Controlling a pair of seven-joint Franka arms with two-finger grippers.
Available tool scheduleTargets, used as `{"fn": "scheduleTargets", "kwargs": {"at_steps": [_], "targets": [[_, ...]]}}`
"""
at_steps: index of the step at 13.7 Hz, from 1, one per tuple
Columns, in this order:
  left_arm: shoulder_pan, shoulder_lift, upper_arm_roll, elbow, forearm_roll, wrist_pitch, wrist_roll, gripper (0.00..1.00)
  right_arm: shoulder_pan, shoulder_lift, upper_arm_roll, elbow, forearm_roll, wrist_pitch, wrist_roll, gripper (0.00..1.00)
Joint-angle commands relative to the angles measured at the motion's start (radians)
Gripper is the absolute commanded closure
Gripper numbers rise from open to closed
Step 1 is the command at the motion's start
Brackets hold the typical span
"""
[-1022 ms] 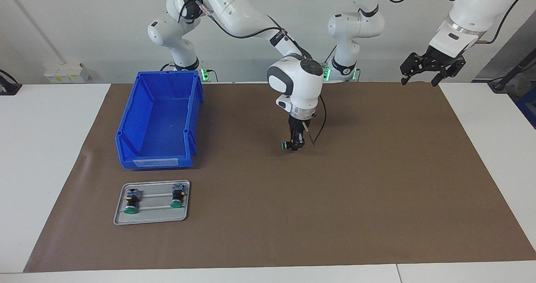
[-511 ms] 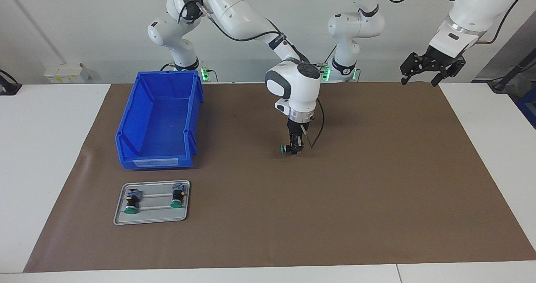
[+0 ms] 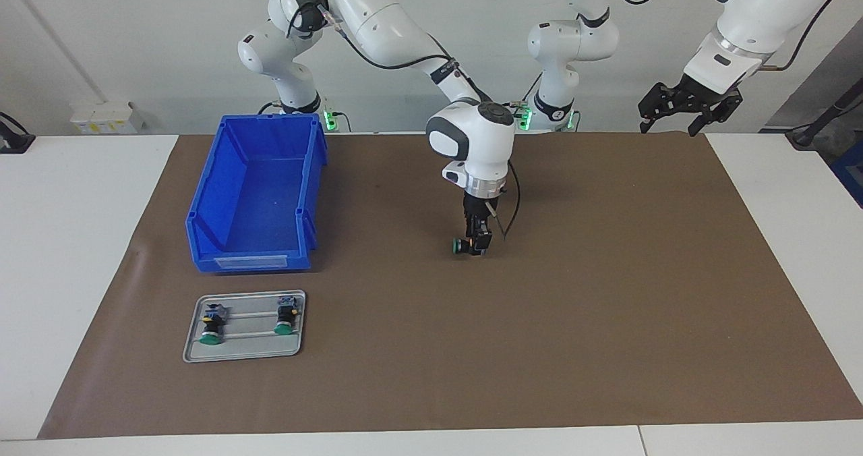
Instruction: Place and press button with both arms
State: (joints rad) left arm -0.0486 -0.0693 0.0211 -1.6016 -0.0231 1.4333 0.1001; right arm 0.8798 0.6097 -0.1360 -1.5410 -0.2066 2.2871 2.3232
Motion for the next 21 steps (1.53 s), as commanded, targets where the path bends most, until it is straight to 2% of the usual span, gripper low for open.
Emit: {"fn": "scheduleTargets", "kwargs": {"at_steps": [1,4,7,10,14,18,21], "targets": [[-0.017,-0.018,0.005,-0.012,0.008,0.005,0.015,0.00,-0.036,-0.060,0.001,-0.011,-0.027,0.003,-0.111,0.00],[-0.027,-0.030,-0.004,-0.059,0.008,0.082,0.124,0.11,-0.122,-0.203,0.004,-0.059,-0.010,-0.035,-0.302,0.00],[-0.100,-0.032,-0.004,-0.109,0.008,0.136,0.188,0.10,-0.203,-0.297,0.004,-0.103,-0.010,-0.072,-0.505,0.00],[-0.178,-0.032,-0.004,-0.207,0.008,0.293,0.275,0.10,-0.309,-0.330,0.006,-0.107,-0.002,-0.135,-0.906,0.00],[-0.296,-0.011,-0.006,-0.325,0.008,0.496,0.406,0.10,-0.482,-0.416,0.004,-0.110,0.156,-0.213,-1.382,0.00],[-0.427,0.136,-0.006,-0.350,0.006,0.717,0.408,0.08,-0.637,-0.501,0.003,-0.107,0.170,-0.380,-1.784,0.00],[-0.514,0.202,-0.006,-0.354,0.008,0.818,0.441,0.09,-0.717,-0.574,0.003,-0.088,0.171,-0.524,-2.019,0.00]]}}
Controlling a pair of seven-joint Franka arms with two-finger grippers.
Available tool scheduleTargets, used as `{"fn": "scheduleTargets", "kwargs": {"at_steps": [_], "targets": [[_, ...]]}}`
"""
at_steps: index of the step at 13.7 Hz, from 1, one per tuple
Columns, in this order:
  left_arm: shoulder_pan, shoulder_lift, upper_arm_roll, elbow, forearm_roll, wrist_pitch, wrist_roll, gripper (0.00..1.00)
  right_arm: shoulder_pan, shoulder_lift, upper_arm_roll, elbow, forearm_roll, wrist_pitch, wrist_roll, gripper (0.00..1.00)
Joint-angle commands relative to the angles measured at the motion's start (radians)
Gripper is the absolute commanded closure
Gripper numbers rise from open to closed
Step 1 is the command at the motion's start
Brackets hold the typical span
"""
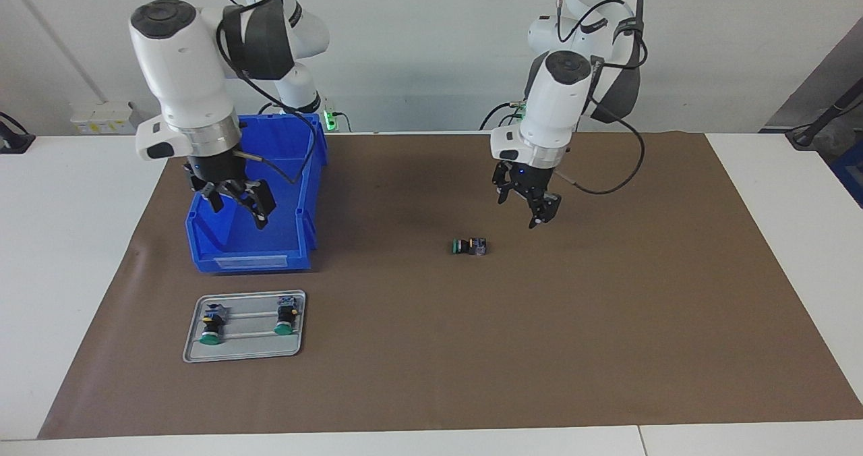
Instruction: Place and press button with both arms
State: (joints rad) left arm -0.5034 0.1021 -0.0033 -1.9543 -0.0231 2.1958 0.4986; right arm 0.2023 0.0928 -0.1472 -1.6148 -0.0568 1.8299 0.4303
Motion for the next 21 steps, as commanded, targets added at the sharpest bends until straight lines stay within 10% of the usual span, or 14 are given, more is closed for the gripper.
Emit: {"fn": "scheduleTargets", "kwargs": {"at_steps": [1,8,21], "targets": [[-0.075,0.059,0.019,-0.002,0.008,0.097,0.088,0.09,-0.052,-0.077,0.012,-0.004,0.025,-0.123,-0.204,0.00],[-0.141,0.218,0.019,0.075,0.025,0.179,0.181,0.07,-0.086,-0.137,0.008,0.007,0.038,-0.265,-0.303,0.00],[-0.185,0.291,0.022,0.066,0.081,0.162,0.190,0.08,-0.161,-0.139,0.057,0.013,0.029,-0.282,-0.350,0.00]]}}
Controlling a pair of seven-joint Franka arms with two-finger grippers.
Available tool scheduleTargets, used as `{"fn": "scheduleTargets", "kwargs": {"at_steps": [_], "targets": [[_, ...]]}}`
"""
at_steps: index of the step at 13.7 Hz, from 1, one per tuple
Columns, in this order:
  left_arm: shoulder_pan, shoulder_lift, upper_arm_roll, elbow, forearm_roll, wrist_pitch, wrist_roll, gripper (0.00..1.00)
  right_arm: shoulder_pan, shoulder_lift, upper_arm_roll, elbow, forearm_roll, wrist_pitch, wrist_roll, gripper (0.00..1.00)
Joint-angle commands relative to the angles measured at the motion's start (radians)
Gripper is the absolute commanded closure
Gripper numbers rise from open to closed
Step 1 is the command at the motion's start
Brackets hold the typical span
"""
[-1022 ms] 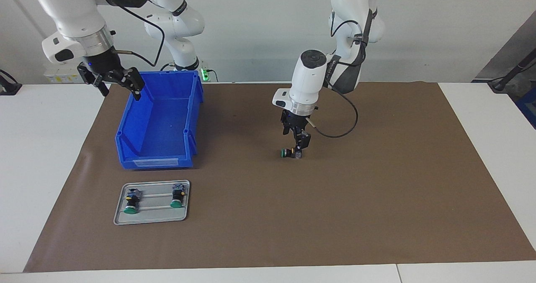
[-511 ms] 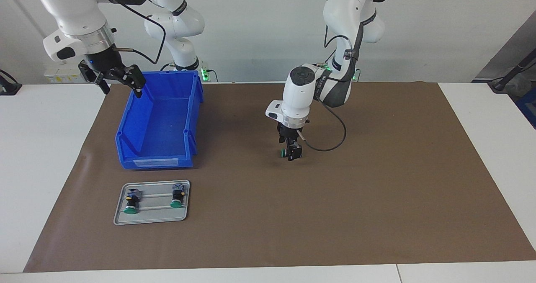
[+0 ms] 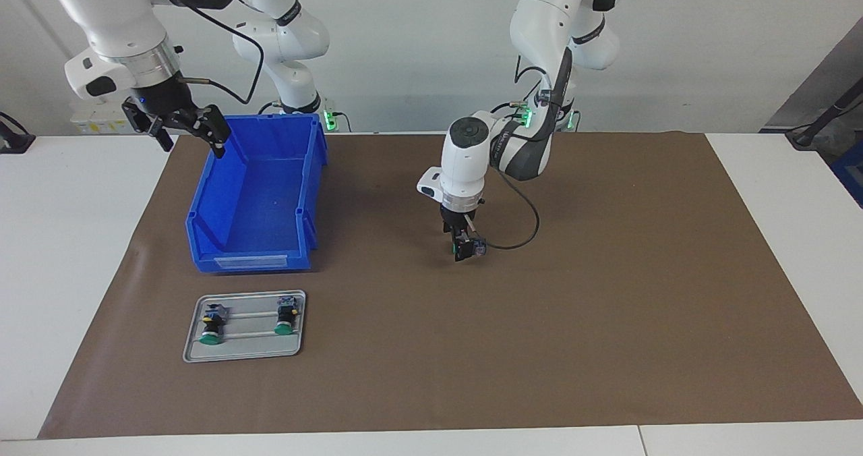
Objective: Place and press button with both arms
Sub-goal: 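Grasp the green-capped item with the left gripper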
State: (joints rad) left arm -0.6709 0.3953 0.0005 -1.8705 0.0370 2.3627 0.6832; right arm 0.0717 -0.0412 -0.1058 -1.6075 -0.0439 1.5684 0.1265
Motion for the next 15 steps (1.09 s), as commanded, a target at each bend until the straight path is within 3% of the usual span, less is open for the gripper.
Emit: {"fn": "scheduleTargets", "kwargs": {"at_steps": [1,5,6,7,9,10,12,15], "targets": [[-0.018,-0.004,0.018,-0.022,0.026,-0.008,0.006,0.09,-0.030,-0.005,0.017,0.005,0.015,-0.022,-0.048,0.00],[-0.018,-0.004,0.018,-0.030,0.047,-0.008,0.004,0.12,-0.030,-0.005,0.017,0.003,0.015,-0.027,-0.048,0.00],[-0.018,-0.004,0.018,-0.035,0.047,-0.002,0.002,0.24,-0.029,-0.003,0.017,0.009,0.021,-0.046,-0.050,0.00],[-0.019,-0.004,0.019,-0.032,0.049,0.003,0.001,0.48,-0.024,0.000,0.018,0.023,0.022,-0.074,-0.048,0.00],[-0.019,-0.003,0.019,-0.025,0.053,0.006,-0.002,0.83,-0.021,0.003,0.020,0.031,0.009,-0.085,-0.048,0.00],[-0.019,-0.003,0.019,-0.027,0.053,0.006,-0.004,0.84,-0.021,0.003,0.020,0.031,0.009,-0.085,-0.048,0.00],[-0.019,-0.004,0.019,-0.022,0.055,0.003,-0.002,1.00,-0.021,0.001,0.020,0.029,0.006,-0.080,-0.047,0.00],[-0.012,-0.009,0.022,0.008,0.055,-0.008,-0.004,1.00,-0.020,0.000,0.021,0.029,0.006,-0.079,-0.045,0.00]]}}
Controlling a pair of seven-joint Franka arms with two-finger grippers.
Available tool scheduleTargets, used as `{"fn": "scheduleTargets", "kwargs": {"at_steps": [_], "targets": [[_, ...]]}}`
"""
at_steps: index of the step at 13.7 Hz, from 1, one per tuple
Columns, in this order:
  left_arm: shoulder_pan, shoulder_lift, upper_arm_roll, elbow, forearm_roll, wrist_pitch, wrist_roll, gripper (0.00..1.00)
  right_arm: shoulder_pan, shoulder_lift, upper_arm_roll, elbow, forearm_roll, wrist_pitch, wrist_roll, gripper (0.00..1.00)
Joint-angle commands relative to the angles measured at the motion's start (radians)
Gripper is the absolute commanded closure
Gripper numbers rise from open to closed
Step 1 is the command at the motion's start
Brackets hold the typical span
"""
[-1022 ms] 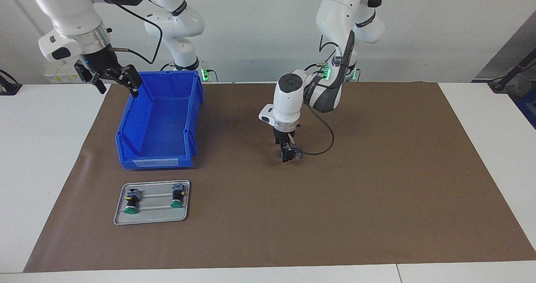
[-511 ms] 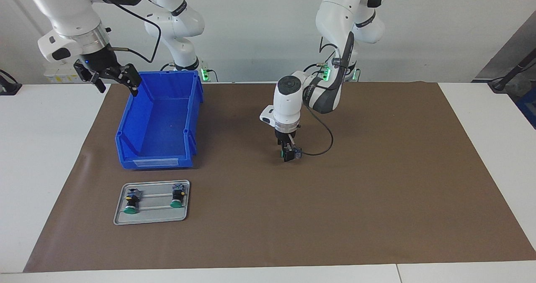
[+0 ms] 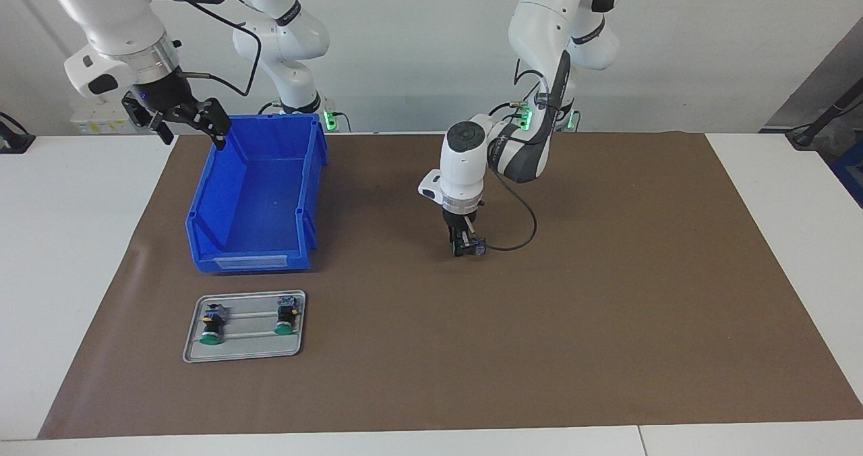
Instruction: Place and press button with both arms
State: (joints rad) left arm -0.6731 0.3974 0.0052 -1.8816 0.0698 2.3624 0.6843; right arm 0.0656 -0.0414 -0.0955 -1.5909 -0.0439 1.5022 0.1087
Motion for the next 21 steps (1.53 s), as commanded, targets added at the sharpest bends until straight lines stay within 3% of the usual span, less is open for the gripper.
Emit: {"fn": "scheduleTargets", "kwargs": {"at_steps": [1,3,6,14,17,21], "targets": [[-0.003,-0.023,0.019,0.021,0.021,-0.008,-0.005,1.00,-0.013,-0.002,0.011,0.011,0.006,-0.013,-0.027,0.00],[0.035,-0.077,0.019,0.012,-0.001,-0.003,-0.017,1.00,-0.013,0.000,0.011,0.009,0.006,-0.001,-0.026,0.00],[0.124,-0.153,0.015,-0.057,-0.233,-0.011,-0.048,1.00,-0.013,-0.002,0.011,0.009,0.007,-0.005,-0.024,0.00],[0.309,-0.207,0.015,-0.142,-0.672,-0.032,0.349,1.00,-0.013,-0.005,0.011,0.008,0.007,-0.011,-0.026,0.00],[0.371,-0.229,0.015,-0.191,-0.936,-0.032,0.562,1.00,-0.013,-0.005,0.013,0.009,0.006,-0.011,-0.026,0.00],[0.369,-0.276,0.016,-0.298,-1.233,-0.003,0.779,1.00,-0.013,-0.005,0.014,0.009,0.006,-0.011,-0.027,0.00]]}}
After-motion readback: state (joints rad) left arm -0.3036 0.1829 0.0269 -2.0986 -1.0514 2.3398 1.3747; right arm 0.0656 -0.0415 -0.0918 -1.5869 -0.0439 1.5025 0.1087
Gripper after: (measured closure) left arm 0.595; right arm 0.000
